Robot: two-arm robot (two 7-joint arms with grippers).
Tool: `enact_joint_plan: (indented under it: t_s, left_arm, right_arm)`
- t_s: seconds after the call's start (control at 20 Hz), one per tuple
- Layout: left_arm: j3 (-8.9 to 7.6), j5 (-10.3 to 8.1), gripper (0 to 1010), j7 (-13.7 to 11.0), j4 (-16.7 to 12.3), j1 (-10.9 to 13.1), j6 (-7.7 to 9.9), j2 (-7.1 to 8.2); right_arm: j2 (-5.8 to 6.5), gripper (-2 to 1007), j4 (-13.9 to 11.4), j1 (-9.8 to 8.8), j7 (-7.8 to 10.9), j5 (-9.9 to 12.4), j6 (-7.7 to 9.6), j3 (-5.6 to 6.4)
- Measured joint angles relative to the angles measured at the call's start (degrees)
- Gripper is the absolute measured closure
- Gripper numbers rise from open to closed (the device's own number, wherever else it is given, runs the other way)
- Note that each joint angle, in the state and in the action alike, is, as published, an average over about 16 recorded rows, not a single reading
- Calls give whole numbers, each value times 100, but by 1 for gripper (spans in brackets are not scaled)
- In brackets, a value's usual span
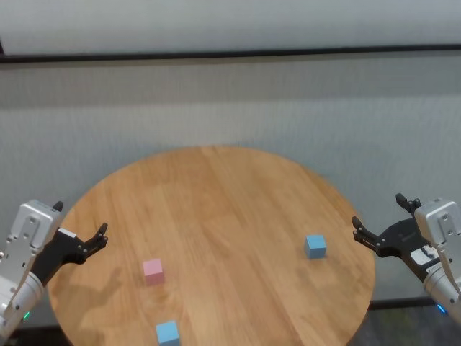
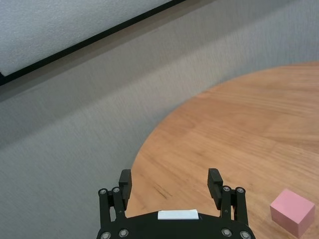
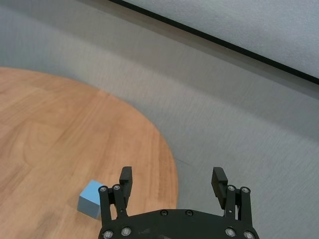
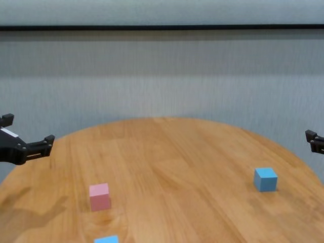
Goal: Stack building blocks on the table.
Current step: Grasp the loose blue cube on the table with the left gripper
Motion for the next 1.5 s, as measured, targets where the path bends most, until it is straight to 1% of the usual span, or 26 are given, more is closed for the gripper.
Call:
enact_joint_plan:
  t_s: [1.5]
  left_arm:
    - [0,0,11,0,0,0,0,0]
  right_arm:
    - [0,2,0,0,0,0,0,0]
